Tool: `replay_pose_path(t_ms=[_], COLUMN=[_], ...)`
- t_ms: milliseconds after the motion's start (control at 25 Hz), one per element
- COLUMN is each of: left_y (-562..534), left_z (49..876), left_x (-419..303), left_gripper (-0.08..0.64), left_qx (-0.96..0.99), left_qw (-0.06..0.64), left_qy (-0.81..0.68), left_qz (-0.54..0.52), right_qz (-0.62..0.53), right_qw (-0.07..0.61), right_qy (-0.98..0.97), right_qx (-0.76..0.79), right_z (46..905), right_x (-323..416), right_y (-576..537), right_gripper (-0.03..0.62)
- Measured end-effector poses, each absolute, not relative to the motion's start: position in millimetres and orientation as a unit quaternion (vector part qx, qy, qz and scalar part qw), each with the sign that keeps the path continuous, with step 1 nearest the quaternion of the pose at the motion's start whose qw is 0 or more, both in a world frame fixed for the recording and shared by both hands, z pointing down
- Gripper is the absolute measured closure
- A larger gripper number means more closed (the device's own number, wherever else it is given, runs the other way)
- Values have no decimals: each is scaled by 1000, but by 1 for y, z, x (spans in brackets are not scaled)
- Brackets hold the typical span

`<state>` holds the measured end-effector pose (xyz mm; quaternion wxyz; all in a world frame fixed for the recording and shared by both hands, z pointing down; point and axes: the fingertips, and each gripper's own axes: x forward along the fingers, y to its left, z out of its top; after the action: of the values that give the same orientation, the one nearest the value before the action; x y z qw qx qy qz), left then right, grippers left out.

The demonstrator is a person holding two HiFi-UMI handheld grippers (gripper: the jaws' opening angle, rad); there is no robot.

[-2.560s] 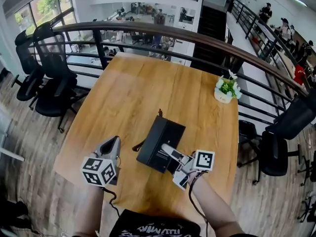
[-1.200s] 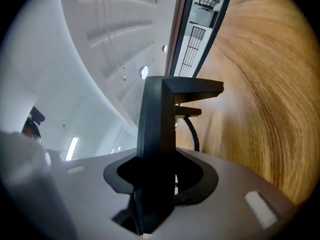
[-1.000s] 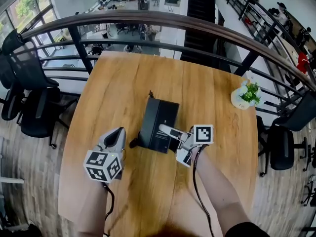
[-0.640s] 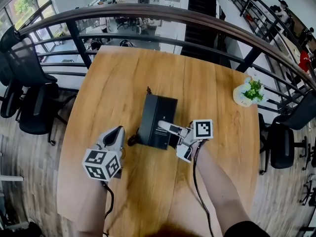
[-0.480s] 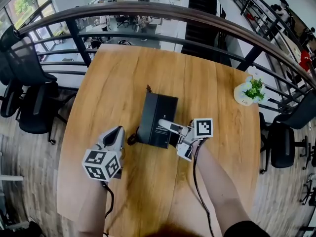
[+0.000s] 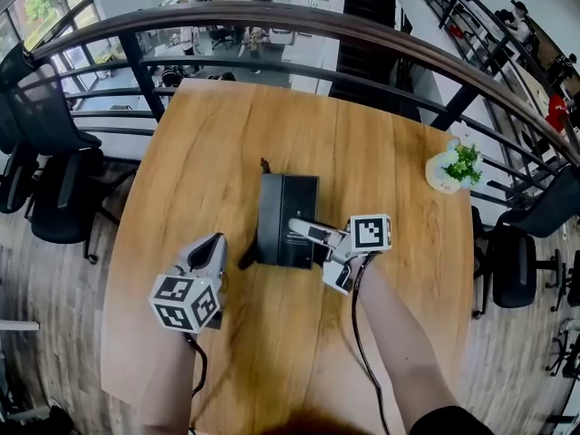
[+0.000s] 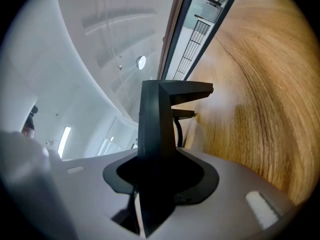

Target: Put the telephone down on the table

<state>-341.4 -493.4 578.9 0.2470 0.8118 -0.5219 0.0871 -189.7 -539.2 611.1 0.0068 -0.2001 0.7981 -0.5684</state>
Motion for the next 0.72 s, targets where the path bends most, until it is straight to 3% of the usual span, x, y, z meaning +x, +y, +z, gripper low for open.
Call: replay_pose_path(t_ms=[320, 720], left_y=[-491, -486], left_z=[573, 565], left_x=[-346, -344], left_gripper=[558, 558], left_qx=[812, 814], left_qw=[244, 247], left_qy=[-523, -520], left_qz=[83, 81], right_qz=[-545, -515], right_qw=[40, 23], right_qy=[807, 806], right_qx=[-225, -289], right_z=[601, 604], right_x=[-205, -198], right_y=[-539, -541], right_gripper=[428, 410])
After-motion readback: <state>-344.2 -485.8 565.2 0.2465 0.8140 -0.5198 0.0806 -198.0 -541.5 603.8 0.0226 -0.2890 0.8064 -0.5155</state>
